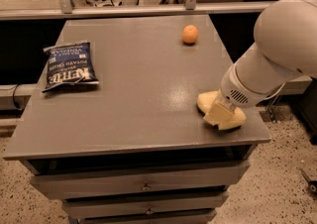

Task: Move sponge near orange

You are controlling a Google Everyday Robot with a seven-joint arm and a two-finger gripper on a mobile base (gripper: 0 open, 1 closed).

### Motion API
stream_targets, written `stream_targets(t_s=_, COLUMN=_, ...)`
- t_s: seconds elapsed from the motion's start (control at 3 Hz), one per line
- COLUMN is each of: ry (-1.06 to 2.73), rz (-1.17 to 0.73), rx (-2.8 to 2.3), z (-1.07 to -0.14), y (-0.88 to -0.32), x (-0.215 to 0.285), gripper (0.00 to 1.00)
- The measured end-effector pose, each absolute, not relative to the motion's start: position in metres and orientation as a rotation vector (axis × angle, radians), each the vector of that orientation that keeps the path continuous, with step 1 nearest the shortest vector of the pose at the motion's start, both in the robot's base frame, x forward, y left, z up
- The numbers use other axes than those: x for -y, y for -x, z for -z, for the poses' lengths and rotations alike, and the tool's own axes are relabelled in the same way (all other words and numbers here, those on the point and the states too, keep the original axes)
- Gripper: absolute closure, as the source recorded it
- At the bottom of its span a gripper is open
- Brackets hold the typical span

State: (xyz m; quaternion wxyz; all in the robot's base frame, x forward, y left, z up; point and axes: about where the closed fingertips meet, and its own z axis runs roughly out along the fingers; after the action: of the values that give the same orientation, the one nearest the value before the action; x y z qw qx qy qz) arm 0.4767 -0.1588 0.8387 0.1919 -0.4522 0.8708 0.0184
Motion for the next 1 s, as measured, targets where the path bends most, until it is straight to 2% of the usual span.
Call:
stream_targets(t_s=0.33, ry=1.278, rz=0.043, rx=-2.361, z=-0.871, y=-0.499, x=0.173, gripper=0.95)
stream_targets(t_s=0.67, ry=1.29, rz=0.105, rx=-2.289, z=-0.9, y=-0.512, x=0.18, gripper=1.0)
stream_targets(t_s=1.0, ry=1.287, rz=0.106, rx=-2.282, z=-0.9, y=-0.515, x=0.178, gripper=1.0)
